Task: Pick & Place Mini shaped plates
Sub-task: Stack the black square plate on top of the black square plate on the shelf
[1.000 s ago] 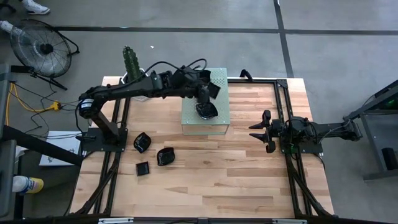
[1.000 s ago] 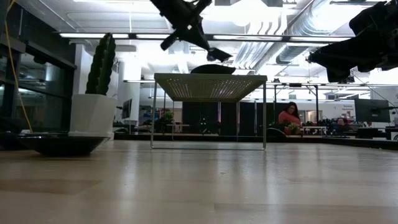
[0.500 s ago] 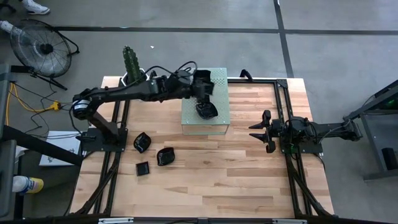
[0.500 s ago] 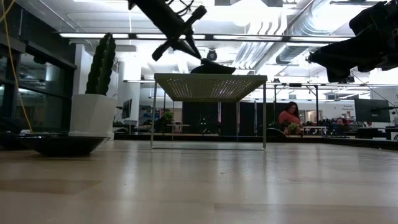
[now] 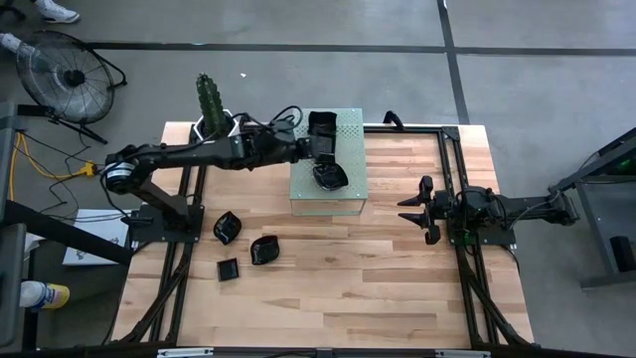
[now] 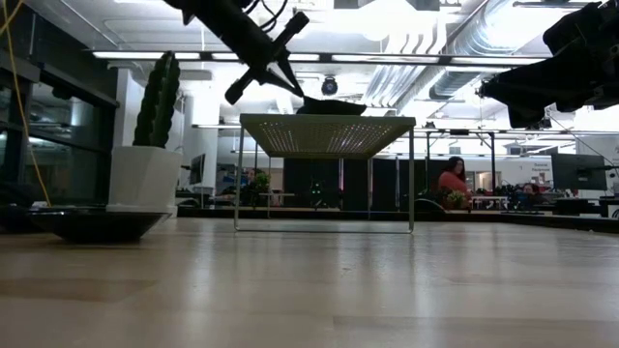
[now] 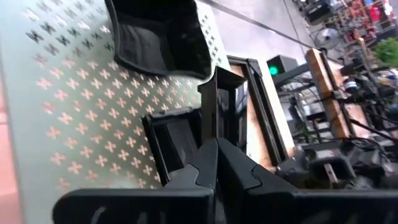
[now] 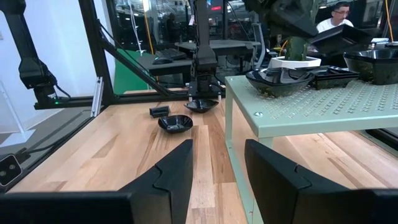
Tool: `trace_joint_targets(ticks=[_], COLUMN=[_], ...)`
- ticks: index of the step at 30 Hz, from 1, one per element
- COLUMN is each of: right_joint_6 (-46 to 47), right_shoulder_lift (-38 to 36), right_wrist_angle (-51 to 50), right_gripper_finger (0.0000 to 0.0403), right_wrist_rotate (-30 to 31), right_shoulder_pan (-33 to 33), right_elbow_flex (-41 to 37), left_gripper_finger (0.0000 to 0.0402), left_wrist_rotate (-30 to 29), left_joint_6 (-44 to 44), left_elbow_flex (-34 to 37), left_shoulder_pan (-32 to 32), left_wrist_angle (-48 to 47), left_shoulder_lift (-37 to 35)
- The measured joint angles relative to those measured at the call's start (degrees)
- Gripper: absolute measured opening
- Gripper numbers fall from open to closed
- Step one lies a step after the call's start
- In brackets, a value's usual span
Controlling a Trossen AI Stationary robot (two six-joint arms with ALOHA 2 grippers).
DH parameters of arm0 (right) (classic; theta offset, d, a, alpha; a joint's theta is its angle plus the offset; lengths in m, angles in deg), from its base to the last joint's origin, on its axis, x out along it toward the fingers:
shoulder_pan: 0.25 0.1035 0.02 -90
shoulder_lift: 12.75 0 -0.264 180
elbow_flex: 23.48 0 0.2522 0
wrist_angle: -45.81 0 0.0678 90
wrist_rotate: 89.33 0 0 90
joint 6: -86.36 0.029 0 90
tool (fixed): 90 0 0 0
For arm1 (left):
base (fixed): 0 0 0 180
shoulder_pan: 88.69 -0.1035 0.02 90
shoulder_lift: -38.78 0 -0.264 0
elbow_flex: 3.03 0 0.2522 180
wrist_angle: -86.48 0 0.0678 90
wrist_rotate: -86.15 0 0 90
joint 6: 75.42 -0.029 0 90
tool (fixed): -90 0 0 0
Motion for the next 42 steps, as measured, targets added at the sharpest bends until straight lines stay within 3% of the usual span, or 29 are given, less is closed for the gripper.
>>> trace_joint_targets(ticks=[20,42], right_joint_6=[0.01,0.01], right_shoulder_lift=[0.0,0.0], right_wrist_angle=[0.01,0.01], right_gripper_finger=[0.014,0.014], right_wrist_rotate=[-0.01,-0.01], right_shoulder_pan=[0.0,-0.02], right_elbow_flex=[-0.01,-0.01], left_gripper_finger=[0.0,0.0], left_wrist_rotate=[1.27,1.35], left_joint_6=[3.23,3.04], left_elbow_flex=[6.78,6.89], left_shoulder_pan=[0.37,0.24], left_wrist_angle=[6.85,6.11], left_shoulder_lift=[-0.61,-0.59])
